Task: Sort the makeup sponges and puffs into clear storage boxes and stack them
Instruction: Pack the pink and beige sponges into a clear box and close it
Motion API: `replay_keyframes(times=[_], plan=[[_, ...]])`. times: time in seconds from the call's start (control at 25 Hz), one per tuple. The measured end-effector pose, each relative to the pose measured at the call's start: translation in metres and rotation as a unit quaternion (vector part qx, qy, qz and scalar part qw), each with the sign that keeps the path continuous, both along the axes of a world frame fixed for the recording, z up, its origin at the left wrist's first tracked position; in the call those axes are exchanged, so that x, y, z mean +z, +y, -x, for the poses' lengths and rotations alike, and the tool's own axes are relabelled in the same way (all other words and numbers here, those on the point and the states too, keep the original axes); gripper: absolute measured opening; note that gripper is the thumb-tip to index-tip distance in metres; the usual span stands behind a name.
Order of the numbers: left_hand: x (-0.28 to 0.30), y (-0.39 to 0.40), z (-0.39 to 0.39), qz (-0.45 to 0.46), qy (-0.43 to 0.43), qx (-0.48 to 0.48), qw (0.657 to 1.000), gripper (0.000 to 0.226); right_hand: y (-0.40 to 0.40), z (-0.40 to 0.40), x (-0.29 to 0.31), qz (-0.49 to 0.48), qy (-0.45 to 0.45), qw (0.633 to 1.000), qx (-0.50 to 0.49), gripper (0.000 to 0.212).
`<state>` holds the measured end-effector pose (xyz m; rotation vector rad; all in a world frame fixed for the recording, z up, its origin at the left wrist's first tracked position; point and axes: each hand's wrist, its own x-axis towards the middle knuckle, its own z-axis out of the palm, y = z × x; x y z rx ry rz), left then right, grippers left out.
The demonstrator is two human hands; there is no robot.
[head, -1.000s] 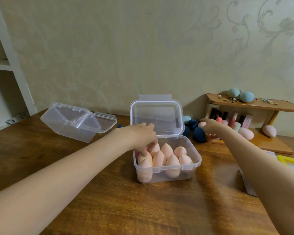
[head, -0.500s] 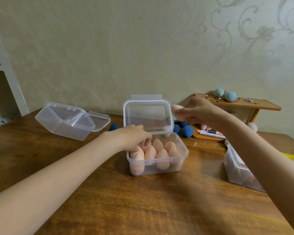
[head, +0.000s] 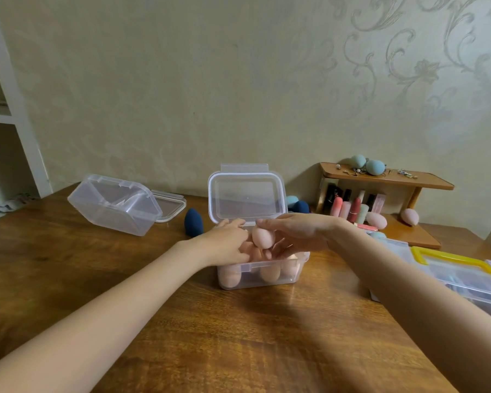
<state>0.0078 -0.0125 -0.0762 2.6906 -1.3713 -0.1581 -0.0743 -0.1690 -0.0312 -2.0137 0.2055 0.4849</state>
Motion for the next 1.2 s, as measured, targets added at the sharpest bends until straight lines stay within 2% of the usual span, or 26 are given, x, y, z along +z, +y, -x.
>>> replay_keyframes(times=[0.2,0.4,0.56,0.68,0.72,0.8,1.0,1.2], plan=[[0.003,0.006,-0.005,0.02,0.008,-0.03,0.999,0.055,0.0,-0.006,0.0,0.016,-0.01,0.999,0.03,0.032],[0.007,0.008,-0.002,0.036,0.032,-0.026,0.999,0.043,0.007,-0.009,-0.019,0.148,-0.063,0.985,0.055,0.029],[0.016,0.008,-0.006,0.009,0.067,-0.025,0.997,0.045,0.013,-0.014,-0.017,0.231,-0.047,0.969,0.075,0.035],[0.022,0.009,-0.01,-0.009,0.09,-0.027,0.996,0.046,0.015,-0.021,-0.016,0.295,-0.039,0.95,0.096,0.008],[0.022,0.008,-0.01,-0.003,0.084,-0.027,0.996,0.042,0.017,-0.024,-0.015,0.321,-0.041,0.94,0.111,0.006],[0.017,0.005,-0.008,0.019,0.06,-0.012,0.998,0.032,0.022,-0.026,-0.015,0.358,-0.049,0.923,0.134,0.023],[0.004,-0.005,-0.003,0.06,0.033,0.041,0.997,0.025,0.017,-0.024,-0.017,0.35,-0.066,0.925,0.129,0.03],[-0.002,-0.014,0.0,0.14,-0.005,0.096,0.986,0.024,0.021,-0.028,-0.016,0.377,-0.066,0.909,0.162,0.017]])
